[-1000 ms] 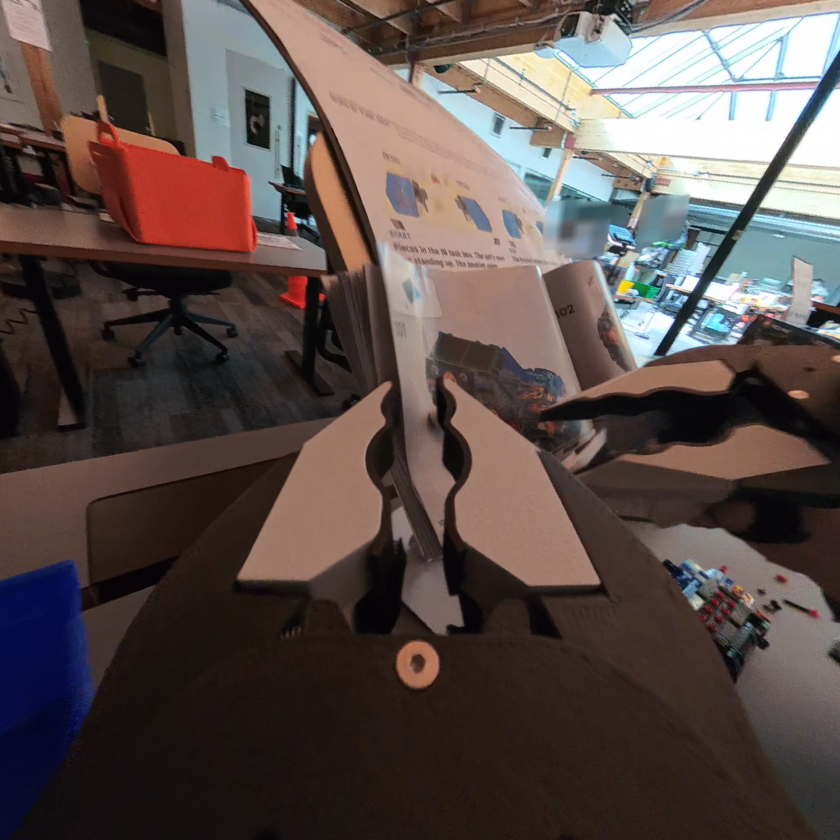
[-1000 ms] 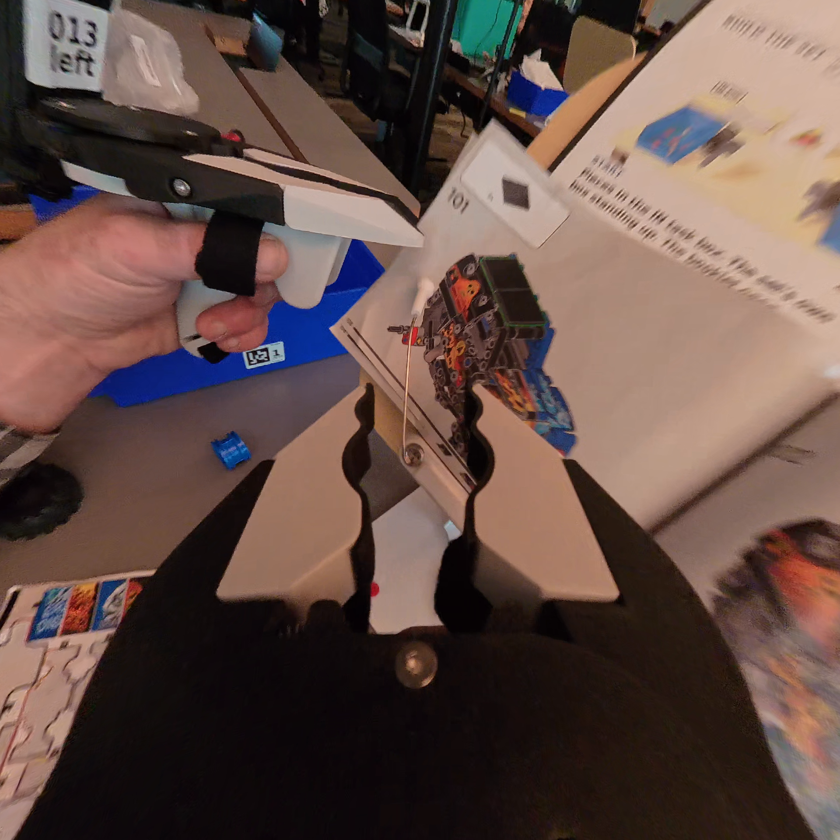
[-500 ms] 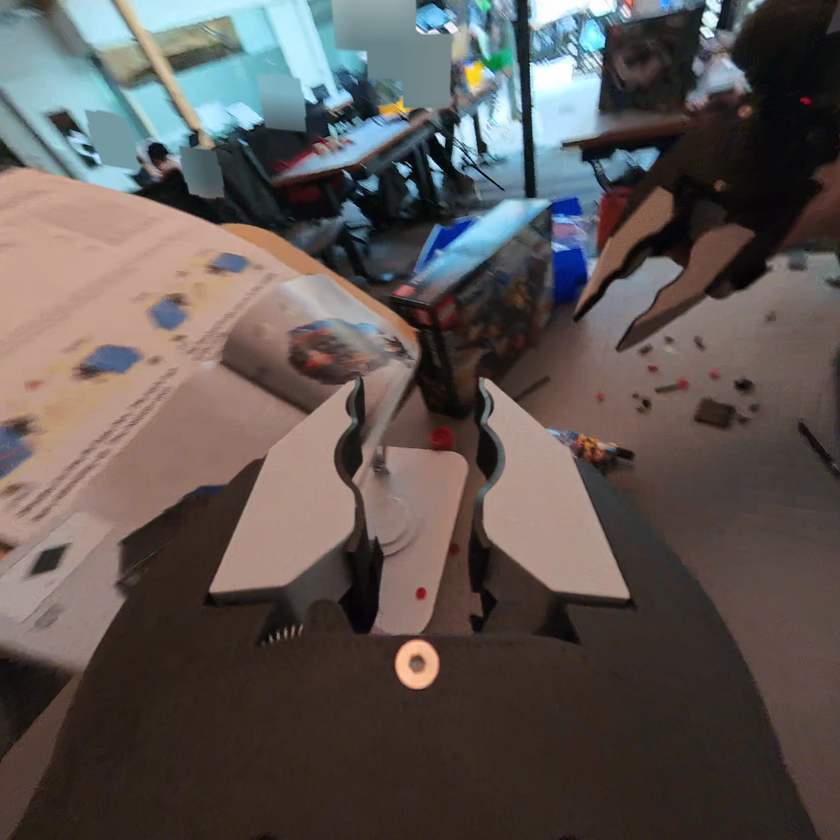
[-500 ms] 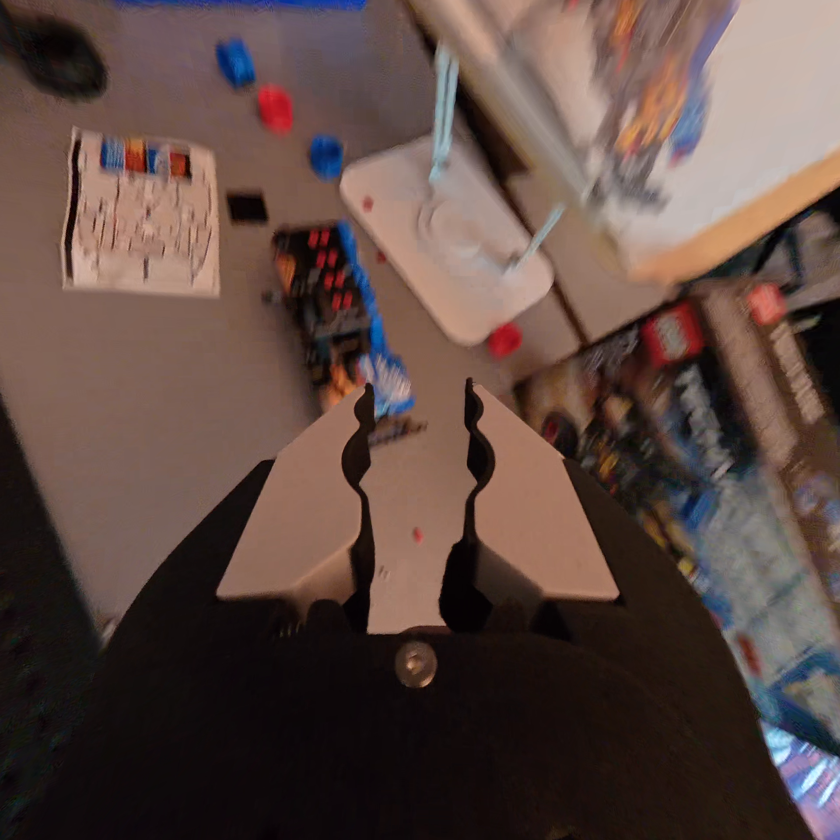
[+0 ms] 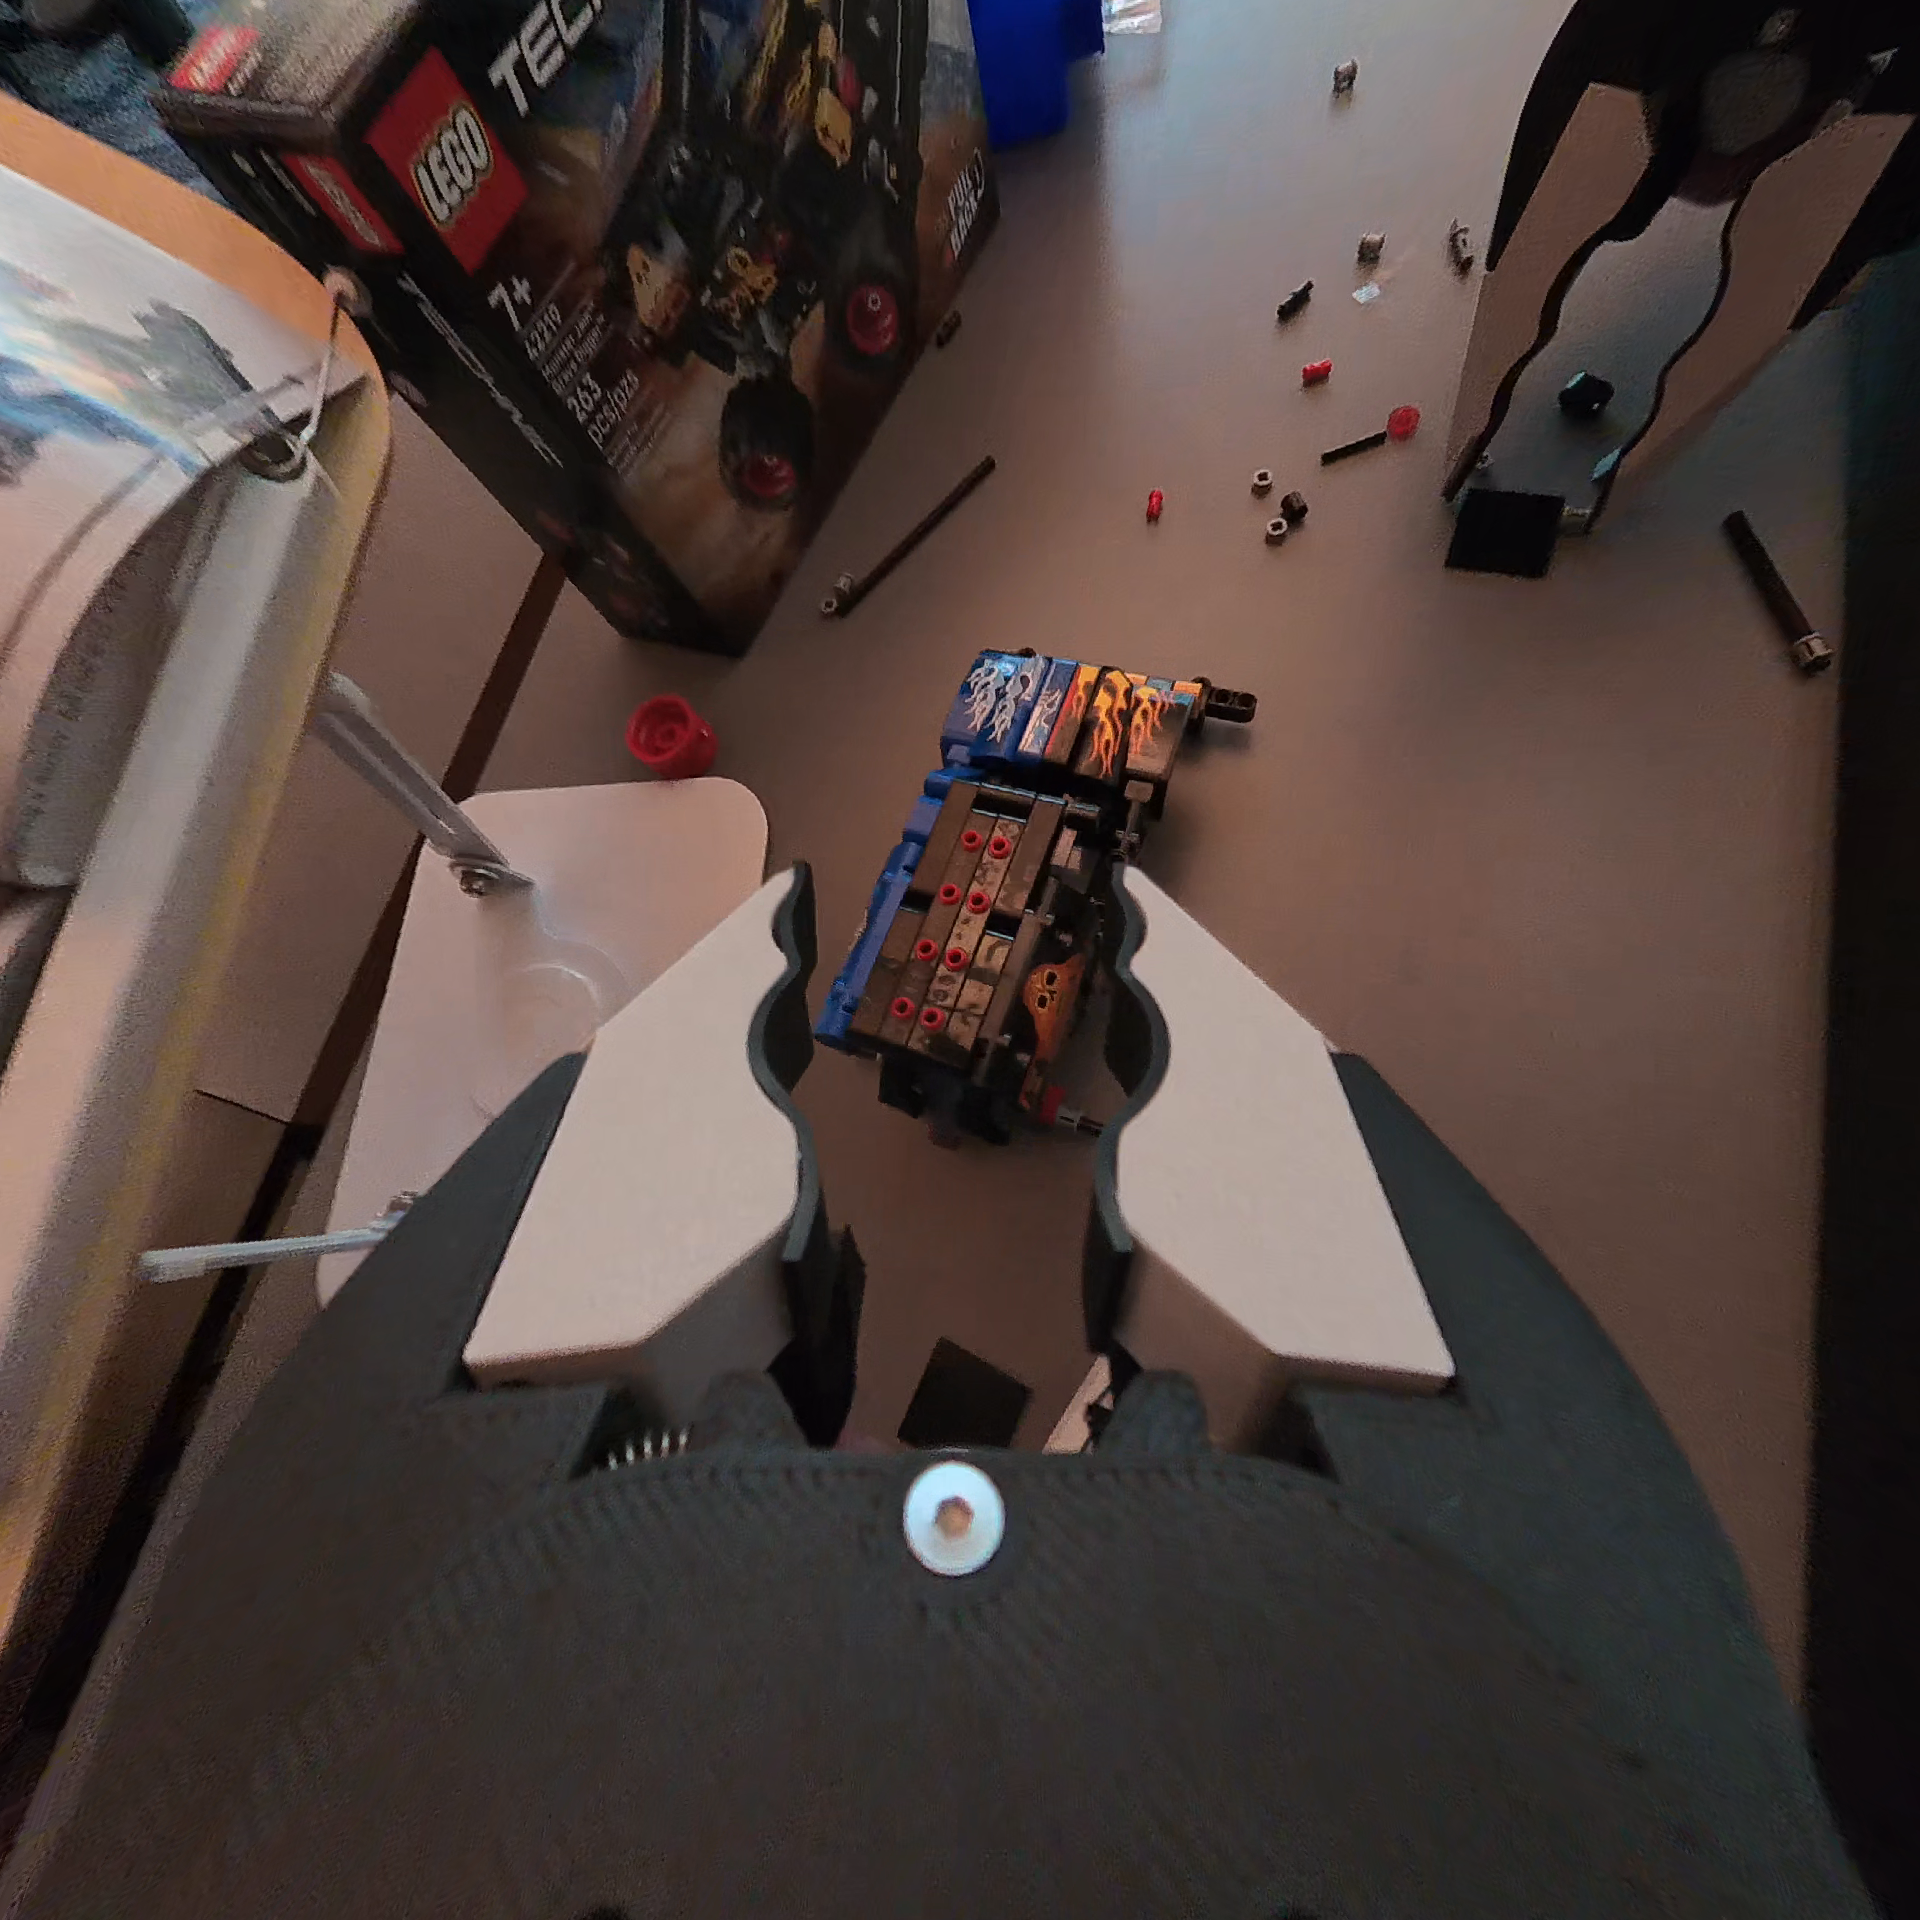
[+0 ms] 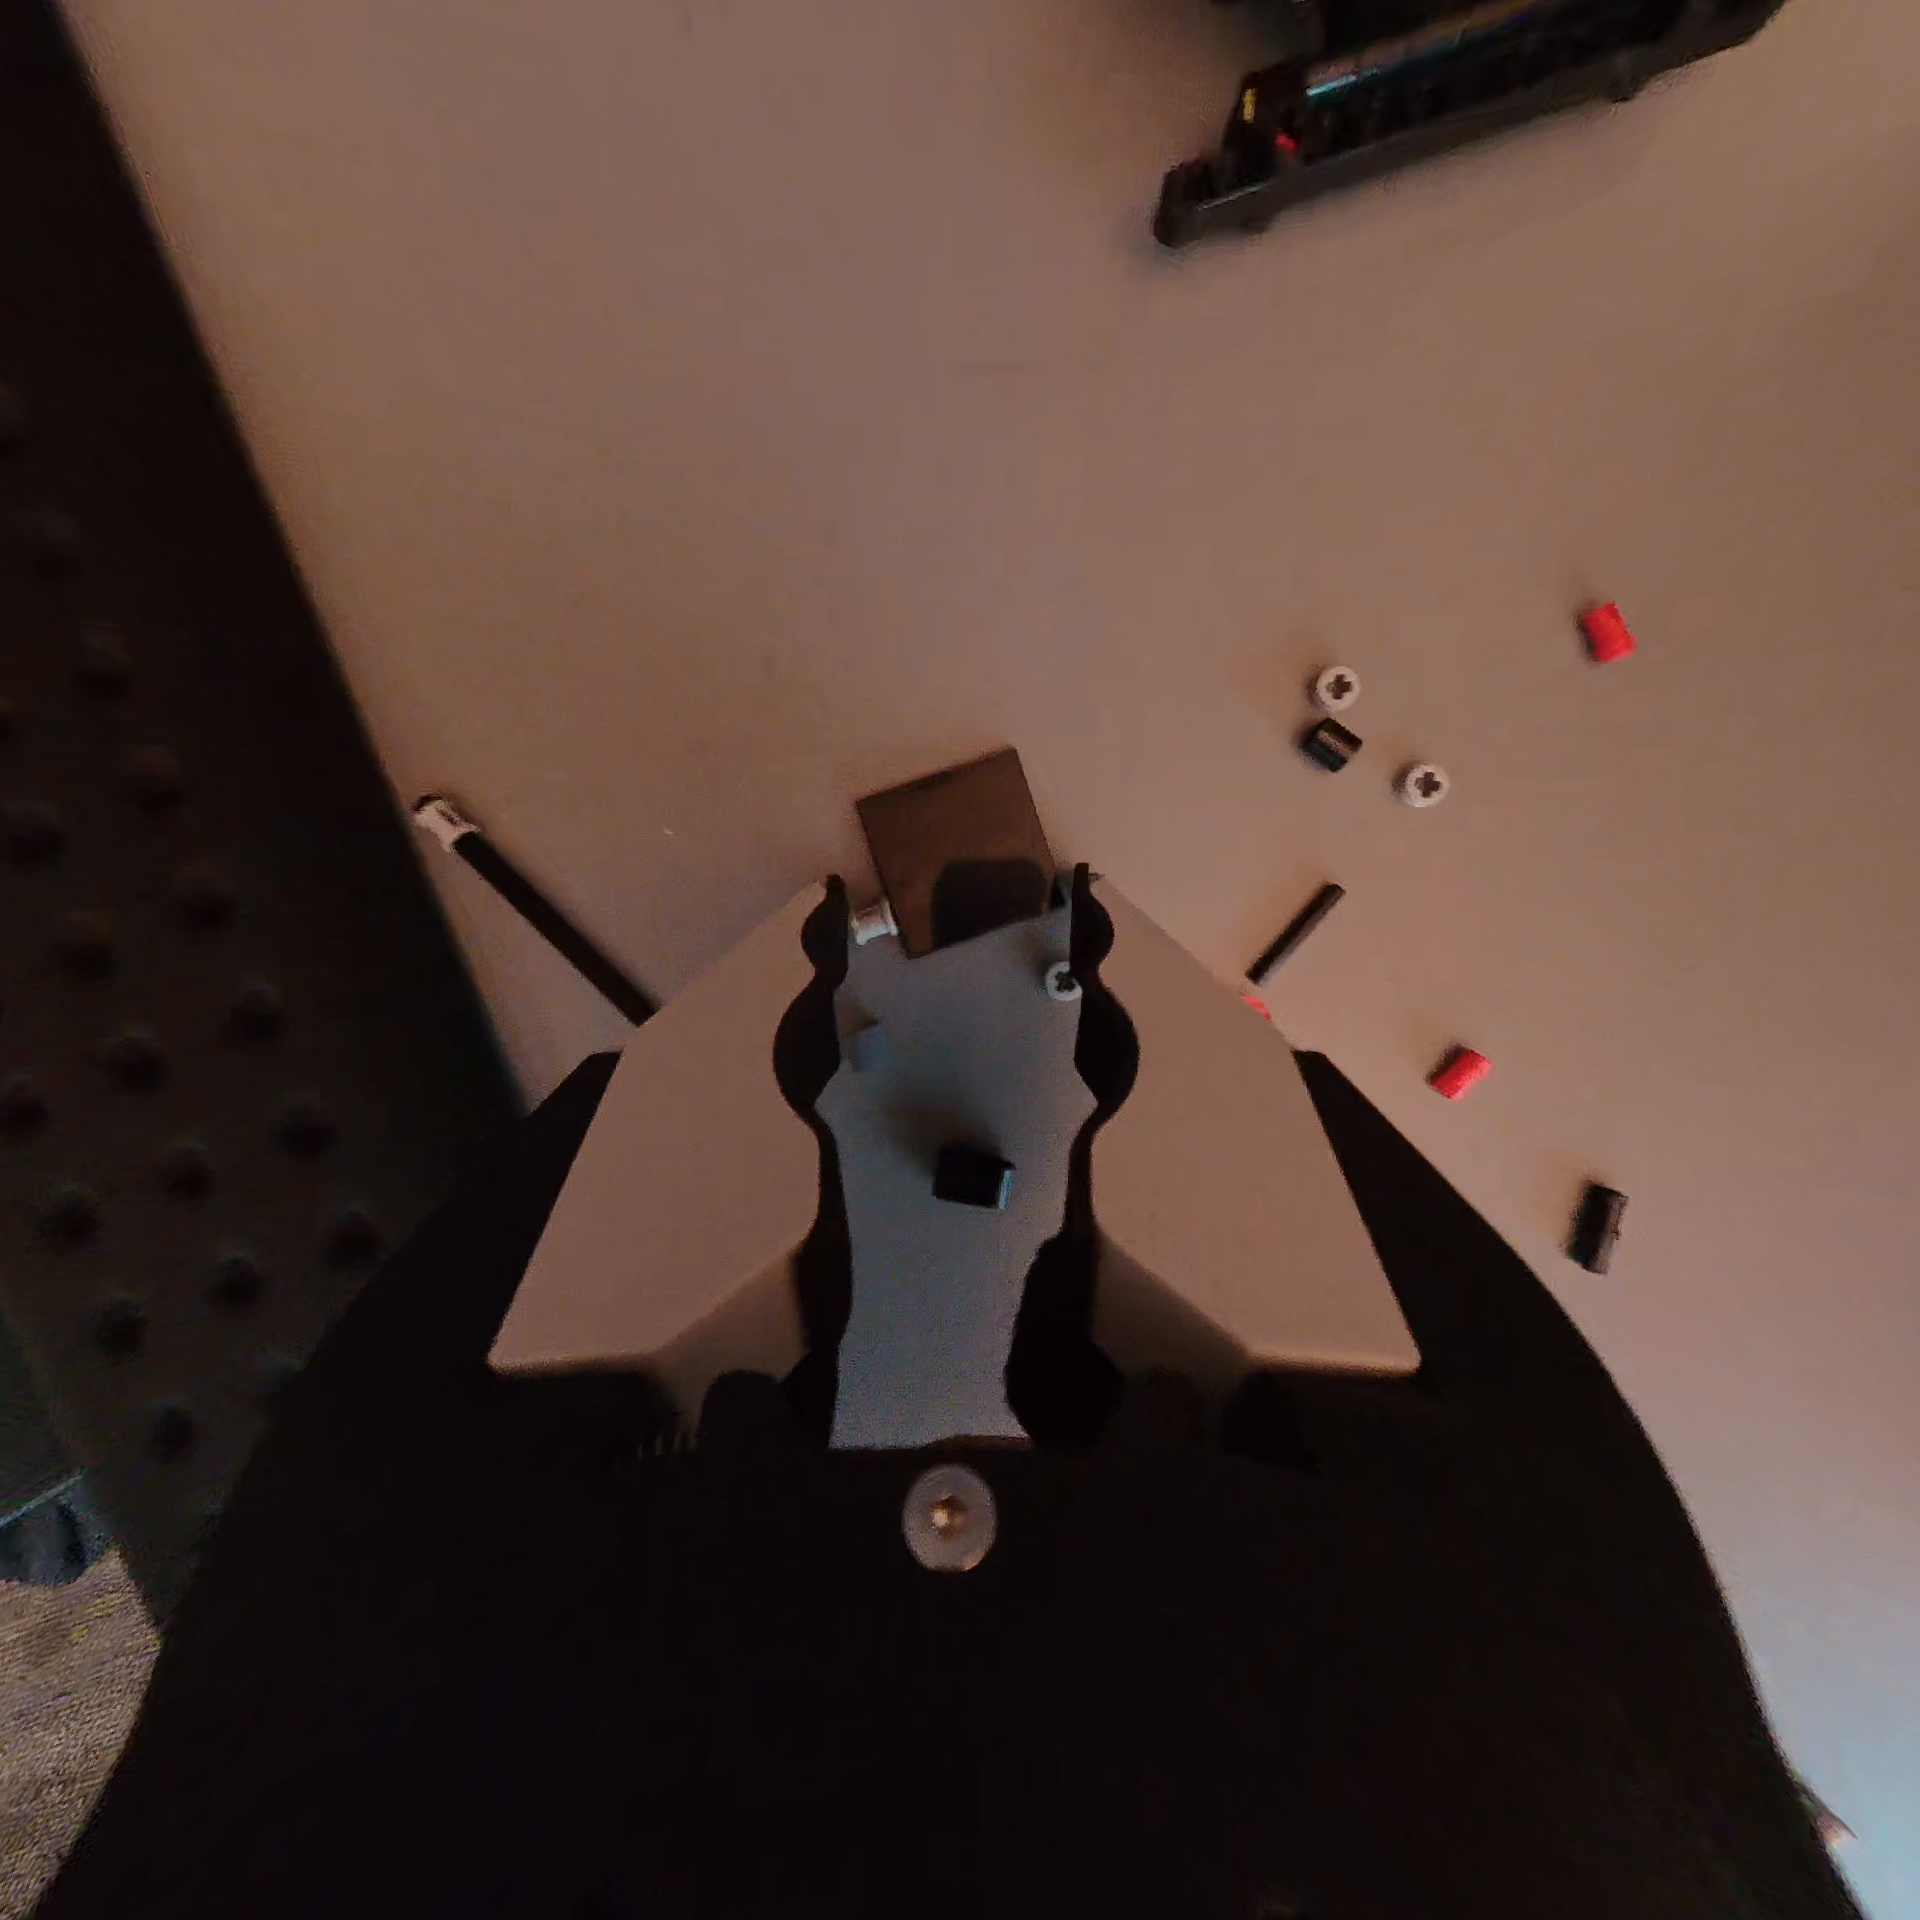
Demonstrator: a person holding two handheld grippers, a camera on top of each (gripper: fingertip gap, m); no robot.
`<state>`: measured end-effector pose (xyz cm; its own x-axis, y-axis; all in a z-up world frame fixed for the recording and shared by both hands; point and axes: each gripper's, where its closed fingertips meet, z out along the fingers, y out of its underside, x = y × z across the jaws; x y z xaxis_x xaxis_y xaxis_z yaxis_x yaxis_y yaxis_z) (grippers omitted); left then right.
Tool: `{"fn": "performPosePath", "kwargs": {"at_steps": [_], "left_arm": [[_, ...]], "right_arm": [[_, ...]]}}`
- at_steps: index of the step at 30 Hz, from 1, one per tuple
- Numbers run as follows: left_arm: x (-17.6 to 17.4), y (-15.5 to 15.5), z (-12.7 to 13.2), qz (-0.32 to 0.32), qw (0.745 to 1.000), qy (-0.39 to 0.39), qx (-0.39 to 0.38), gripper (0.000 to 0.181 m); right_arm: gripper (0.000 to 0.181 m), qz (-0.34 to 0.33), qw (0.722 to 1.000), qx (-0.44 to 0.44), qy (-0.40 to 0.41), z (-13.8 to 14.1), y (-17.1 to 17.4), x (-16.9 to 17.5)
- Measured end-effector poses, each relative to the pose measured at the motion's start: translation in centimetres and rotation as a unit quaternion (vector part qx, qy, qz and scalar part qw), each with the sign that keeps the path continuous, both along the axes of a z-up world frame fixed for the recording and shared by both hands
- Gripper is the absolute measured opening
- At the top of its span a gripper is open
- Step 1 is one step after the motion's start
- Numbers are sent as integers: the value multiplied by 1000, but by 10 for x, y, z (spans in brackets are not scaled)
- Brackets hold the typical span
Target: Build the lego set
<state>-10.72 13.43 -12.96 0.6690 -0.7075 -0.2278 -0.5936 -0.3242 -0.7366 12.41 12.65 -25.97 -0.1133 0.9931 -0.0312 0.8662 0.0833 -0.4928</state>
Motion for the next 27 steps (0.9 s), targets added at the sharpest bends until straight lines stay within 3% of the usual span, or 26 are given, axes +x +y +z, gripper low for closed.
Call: {"fn": "performPosePath", "kwargs": {"at_steps": [11, 12, 19, 27], "left_arm": [[-19, 4, -32, 15, 999, -45, 12, 58], [-21, 6, -34, 16, 998, -53, 17, 58], [-28, 6, -44, 1, 993, -113, 32, 63], [-29, 3, -49, -11, 991, -131, 23, 73]], "right_arm": [[38, 34, 999, 14, -2, -1, -5, -14], [30, 37, 999, 12, 4, 1, -7, -16], [30, 45, 999, 0, 17, 5, -9, -30], [30, 54, 997, -9, 49, 19, -18, -47]]}}
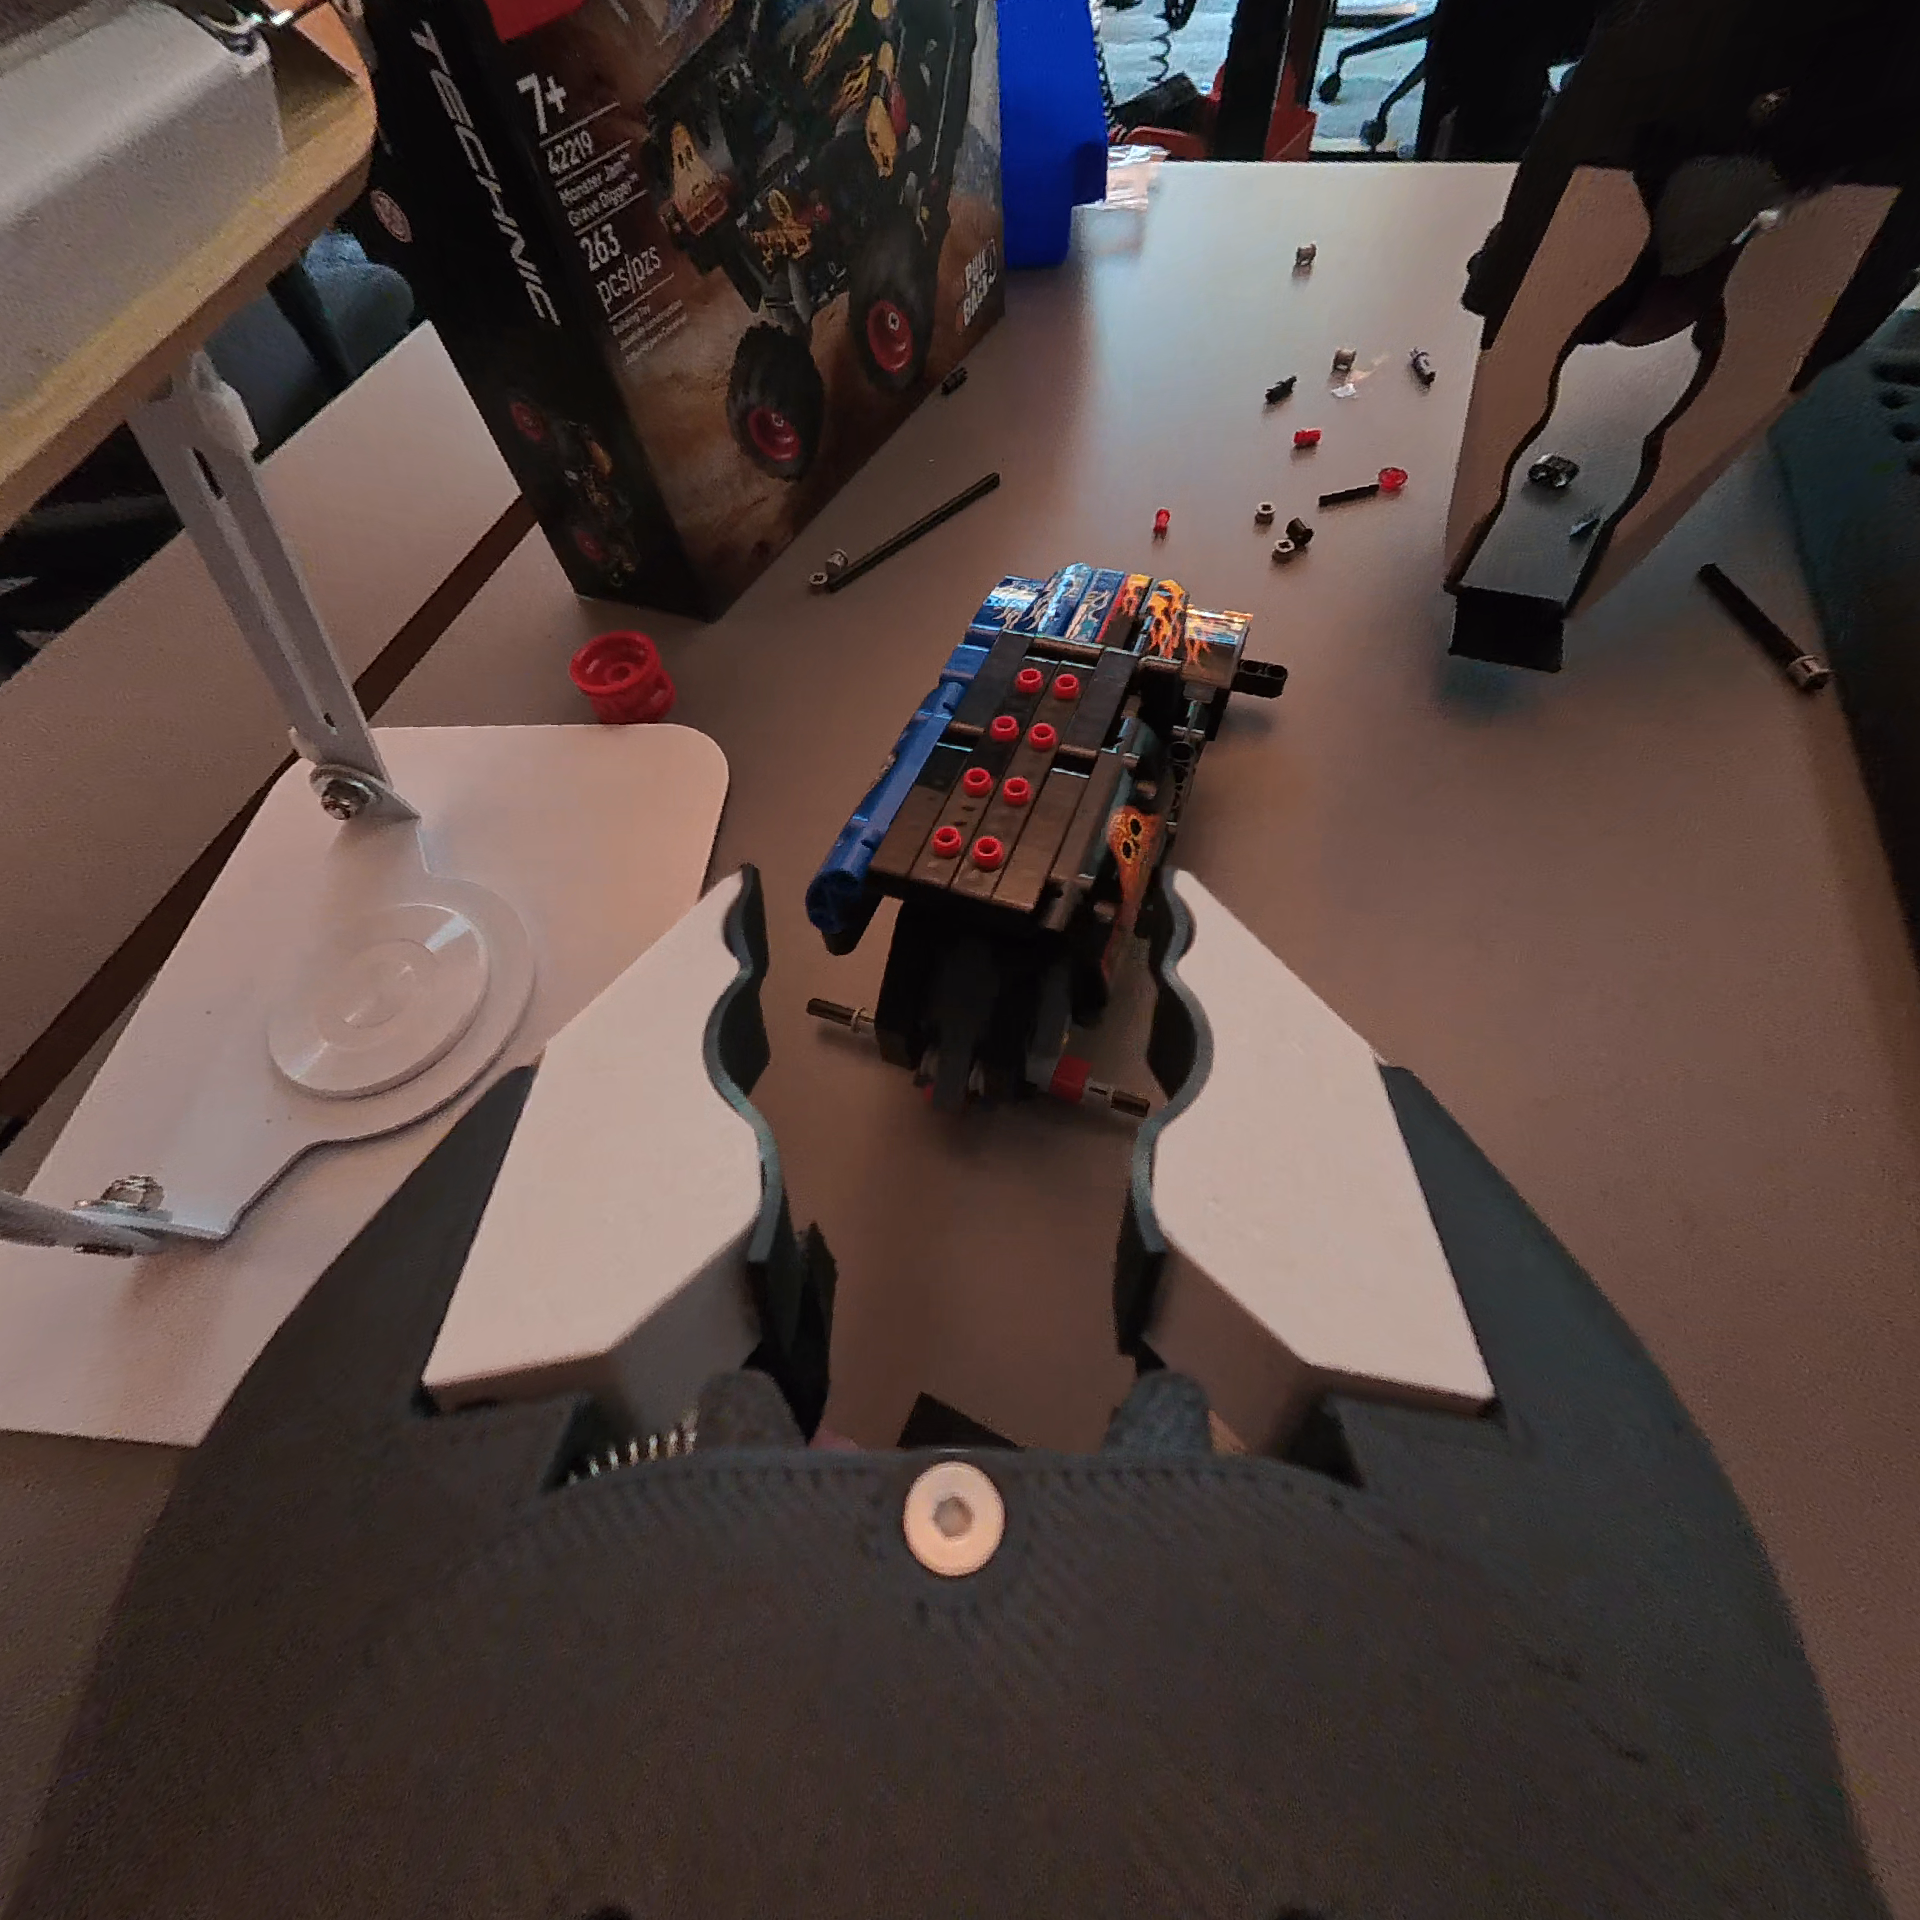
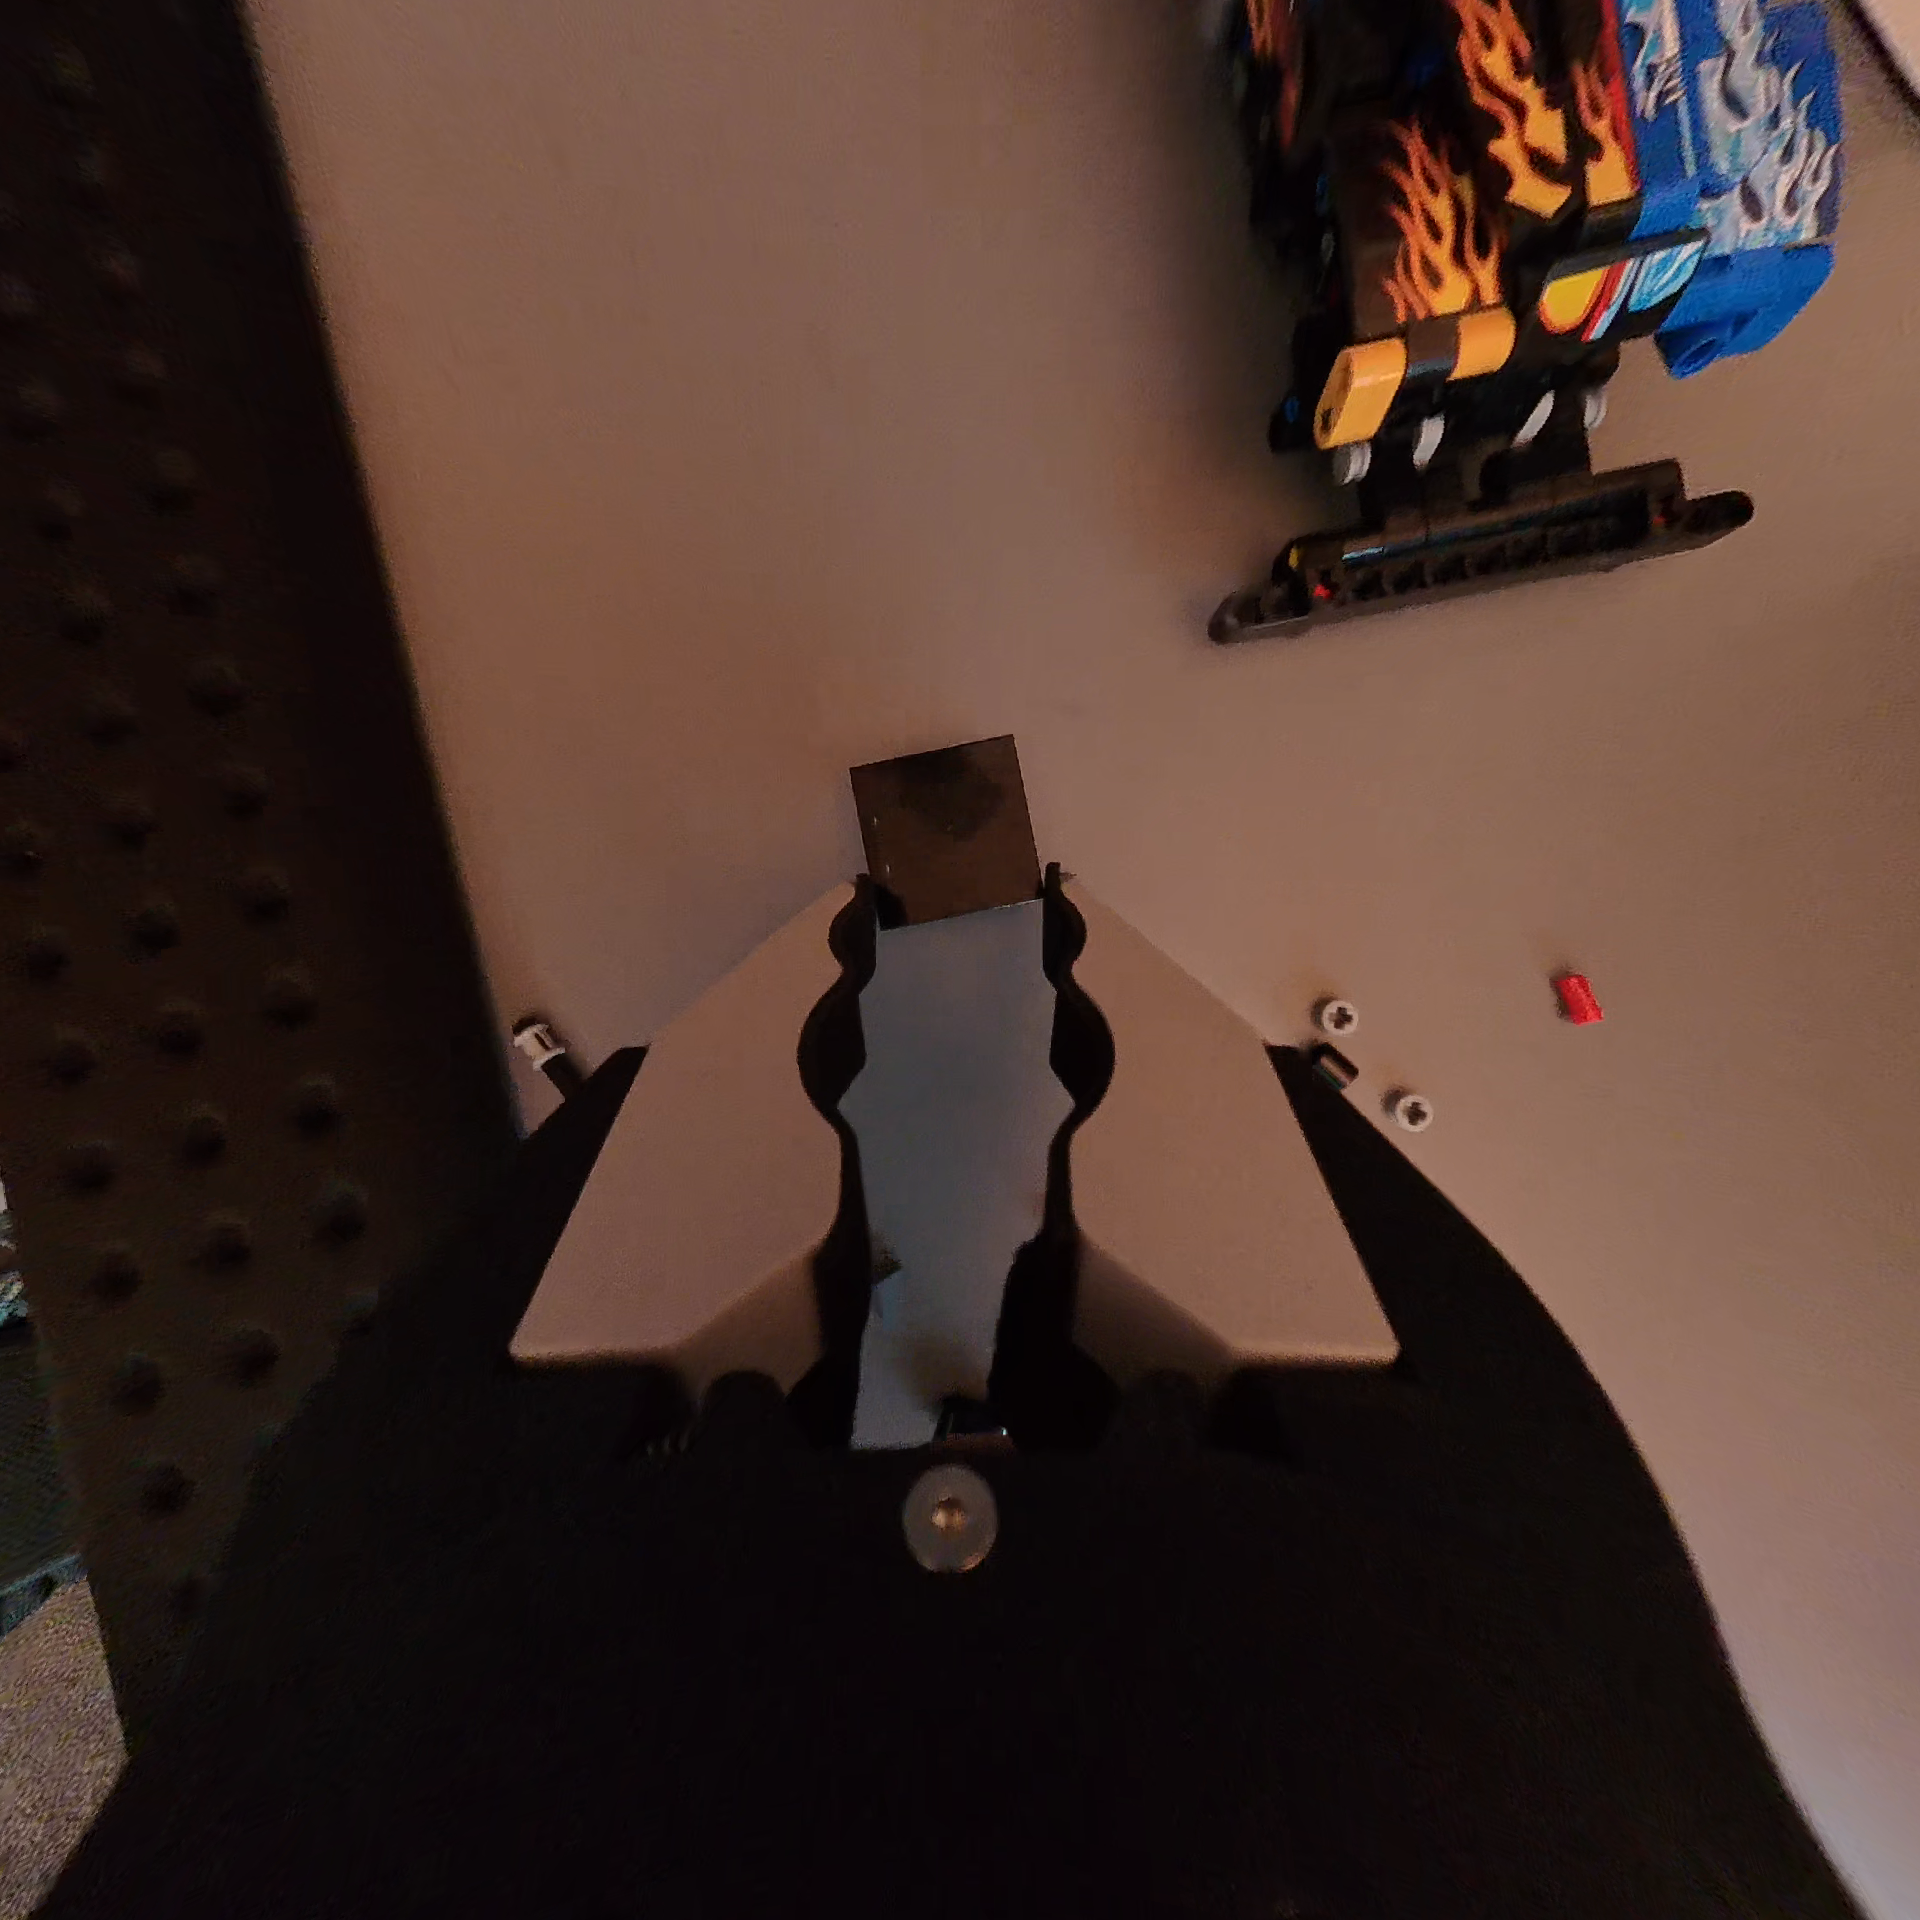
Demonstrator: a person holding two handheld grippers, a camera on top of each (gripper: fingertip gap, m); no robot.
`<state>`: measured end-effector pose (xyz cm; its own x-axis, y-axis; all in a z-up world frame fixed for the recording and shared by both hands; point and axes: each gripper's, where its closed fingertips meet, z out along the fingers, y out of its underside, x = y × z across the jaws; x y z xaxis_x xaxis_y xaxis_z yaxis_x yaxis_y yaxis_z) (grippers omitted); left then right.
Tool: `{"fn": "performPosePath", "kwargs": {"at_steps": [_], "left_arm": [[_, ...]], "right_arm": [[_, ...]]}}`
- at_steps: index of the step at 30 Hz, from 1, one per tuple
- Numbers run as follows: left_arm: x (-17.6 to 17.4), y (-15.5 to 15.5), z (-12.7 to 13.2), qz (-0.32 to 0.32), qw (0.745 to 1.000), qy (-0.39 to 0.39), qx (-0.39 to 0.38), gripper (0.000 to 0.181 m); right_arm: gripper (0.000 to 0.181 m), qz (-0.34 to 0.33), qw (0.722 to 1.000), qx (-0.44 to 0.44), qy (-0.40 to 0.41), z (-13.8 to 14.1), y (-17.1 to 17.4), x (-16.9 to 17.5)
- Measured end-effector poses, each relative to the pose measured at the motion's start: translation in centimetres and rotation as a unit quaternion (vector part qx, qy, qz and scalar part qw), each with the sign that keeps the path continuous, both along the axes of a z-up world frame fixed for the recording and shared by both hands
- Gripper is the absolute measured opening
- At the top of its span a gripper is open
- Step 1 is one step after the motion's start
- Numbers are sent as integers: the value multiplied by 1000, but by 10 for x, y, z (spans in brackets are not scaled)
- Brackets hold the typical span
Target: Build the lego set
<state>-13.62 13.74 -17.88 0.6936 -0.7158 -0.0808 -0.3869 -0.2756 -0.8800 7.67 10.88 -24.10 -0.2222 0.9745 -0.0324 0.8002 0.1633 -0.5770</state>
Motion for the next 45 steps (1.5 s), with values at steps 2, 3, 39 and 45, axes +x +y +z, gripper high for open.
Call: {"fn": "performPosePath", "kwargs": {"at_steps": [2, 3, 39, 45], "left_arm": [[3, -2, -3, -8, 1000, 2, -4, 74], [5, -3, -4, -11, 1000, 1, -6, 74], [31, 0, -21, -34, 999, -22, -8, 71], [37, 1, -21, -41, 999, -27, 2, 71]], "right_arm": [[30, -5, 1000, 1, 12, 5, 1, -2], [30, -9, 1000, 0, 19, 9, 1, -1], [30, 30, 999, -10, 26, 68, 25, -170], [32, 30, 999, 21, 34, 79, 25, -169]]}}
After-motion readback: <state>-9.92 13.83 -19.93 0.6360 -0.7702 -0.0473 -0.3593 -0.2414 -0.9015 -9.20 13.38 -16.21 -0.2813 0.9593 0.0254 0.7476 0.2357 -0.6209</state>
